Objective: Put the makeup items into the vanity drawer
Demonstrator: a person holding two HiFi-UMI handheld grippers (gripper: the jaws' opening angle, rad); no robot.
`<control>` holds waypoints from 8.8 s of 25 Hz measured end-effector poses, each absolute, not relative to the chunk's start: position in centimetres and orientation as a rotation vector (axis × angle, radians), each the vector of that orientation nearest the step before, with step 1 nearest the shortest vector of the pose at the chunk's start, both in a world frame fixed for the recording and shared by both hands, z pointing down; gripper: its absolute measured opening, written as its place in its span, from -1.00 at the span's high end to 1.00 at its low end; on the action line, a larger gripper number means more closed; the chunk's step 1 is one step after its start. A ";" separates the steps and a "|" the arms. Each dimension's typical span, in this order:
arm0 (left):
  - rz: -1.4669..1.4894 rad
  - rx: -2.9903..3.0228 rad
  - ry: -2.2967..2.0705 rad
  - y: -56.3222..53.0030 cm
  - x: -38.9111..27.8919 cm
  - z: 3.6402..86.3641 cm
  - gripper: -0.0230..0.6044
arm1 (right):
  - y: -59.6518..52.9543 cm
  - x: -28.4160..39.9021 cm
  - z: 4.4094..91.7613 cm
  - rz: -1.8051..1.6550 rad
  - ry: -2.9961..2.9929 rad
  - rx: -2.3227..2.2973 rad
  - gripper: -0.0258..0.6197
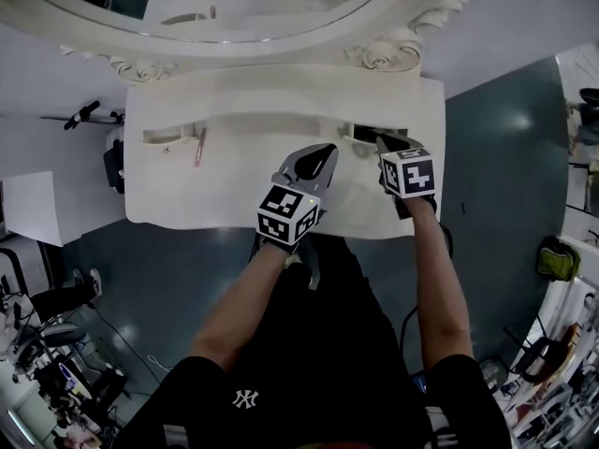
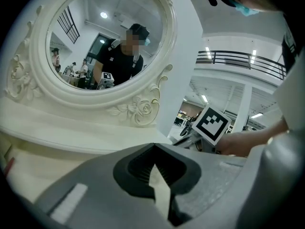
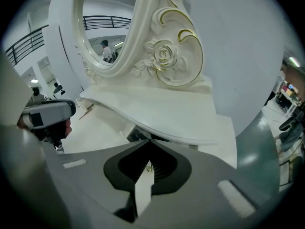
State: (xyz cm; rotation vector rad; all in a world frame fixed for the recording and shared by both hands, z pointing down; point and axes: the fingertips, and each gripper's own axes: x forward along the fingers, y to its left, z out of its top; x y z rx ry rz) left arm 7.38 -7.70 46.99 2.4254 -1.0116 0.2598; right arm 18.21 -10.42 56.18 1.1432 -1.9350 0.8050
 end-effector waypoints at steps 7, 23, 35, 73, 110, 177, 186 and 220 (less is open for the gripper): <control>0.262 2.432 -0.995 -6.5 7.2 47.1 0.93 | -9.2 18.5 56.5 0.852 -1.916 1.143 0.83; 0.259 2.422 -1.001 -5.9 6.2 47.3 0.93 | -9.9 18.2 56.6 0.775 -1.951 1.239 0.83; 0.257 2.417 -1.003 -6.3 5.9 47.4 0.93 | -9.5 18.5 57.2 0.746 -1.870 1.163 0.83; 0.262 2.403 -1.002 -6.0 5.8 47.8 0.93 | -10.3 16.6 56.4 0.951 -1.937 1.249 -0.17; 0.250 2.382 -1.040 -5.9 3.8 47.8 0.93 | -7.3 13.1 53.0 0.589 -2.004 1.228 0.84; 0.838 1.928 -1.633 -10.3 -27.4 63.2 0.78 | -10.1 -18.5 57.6 0.680 -2.428 0.723 0.74; 0.810 1.953 -1.607 -9.9 -26.8 62.7 0.79 | -9.9 -16.2 56.4 0.673 -2.421 0.798 0.76; 0.727 2.455 -1.226 -6.2 -8.1 49.5 0.78 | -3.6 0.8 48.1 0.614 -2.328 1.330 0.85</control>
